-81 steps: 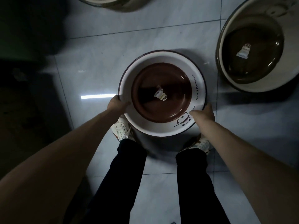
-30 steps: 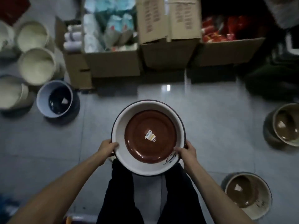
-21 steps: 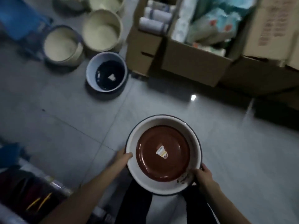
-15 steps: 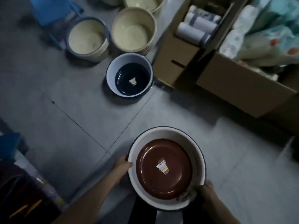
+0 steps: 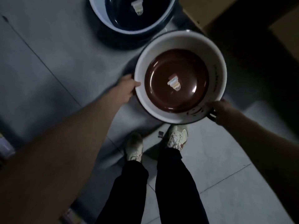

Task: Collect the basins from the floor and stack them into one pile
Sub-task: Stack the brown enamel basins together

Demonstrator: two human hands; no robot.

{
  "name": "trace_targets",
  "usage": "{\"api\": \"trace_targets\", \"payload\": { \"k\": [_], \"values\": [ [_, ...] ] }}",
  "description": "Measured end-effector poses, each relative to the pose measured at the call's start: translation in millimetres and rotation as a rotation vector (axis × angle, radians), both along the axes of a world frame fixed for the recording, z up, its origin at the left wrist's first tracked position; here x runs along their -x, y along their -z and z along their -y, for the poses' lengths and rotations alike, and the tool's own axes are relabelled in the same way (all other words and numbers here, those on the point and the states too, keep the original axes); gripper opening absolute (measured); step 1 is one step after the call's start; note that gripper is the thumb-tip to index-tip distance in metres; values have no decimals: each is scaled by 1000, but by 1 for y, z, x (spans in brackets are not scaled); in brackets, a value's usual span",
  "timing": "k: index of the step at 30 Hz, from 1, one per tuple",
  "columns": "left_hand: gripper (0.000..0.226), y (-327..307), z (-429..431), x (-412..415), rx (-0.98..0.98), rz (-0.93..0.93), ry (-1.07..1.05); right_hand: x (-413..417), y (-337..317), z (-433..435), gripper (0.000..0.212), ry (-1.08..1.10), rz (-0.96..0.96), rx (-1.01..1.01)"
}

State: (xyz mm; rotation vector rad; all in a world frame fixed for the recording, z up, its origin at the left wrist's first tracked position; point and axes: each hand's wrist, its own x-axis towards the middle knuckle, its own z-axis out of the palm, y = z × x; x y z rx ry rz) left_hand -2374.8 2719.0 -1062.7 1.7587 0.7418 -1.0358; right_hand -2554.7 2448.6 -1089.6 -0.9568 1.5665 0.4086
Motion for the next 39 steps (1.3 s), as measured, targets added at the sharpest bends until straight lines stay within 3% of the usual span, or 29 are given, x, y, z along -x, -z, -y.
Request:
{"api": "trace_targets", "payload": {
  "k": [6, 8, 11, 16, 19, 24, 29, 34, 39],
  "values": [
    [45, 29, 12, 10, -108, 82, -23, -12, 21, 6, 77, -127, 89, 128],
    [49, 29, 8, 17, -109, 68, -38, -2, 15, 1, 84, -107, 98, 87],
    [57, 9, 4, 25, -182, 58, 62, 19, -5, -6, 75, -197, 26, 76],
    [65, -68, 22, 43, -292, 122, 652, 52, -74, -17, 66, -642, 4, 152],
    [69, -140, 53, 56, -272, 182, 1062, 64, -141, -21, 65, -725, 19, 232],
    [70, -285, 130, 74, -252, 312, 1534, 94, -292, -9, 63, -629, 8, 352],
    [61, -427, 201, 117, -159, 613, 1882, 160, -440, 6, 58, -417, -48, 517],
    [72, -539, 228, 174, -14, 837, 2081, 270, -566, -17, 55, -188, -223, 682],
    [74, -628, 223, 253, 115, 1003, 2286, 394, -662, -87, 64, 41, -426, 684]
  ]
}}
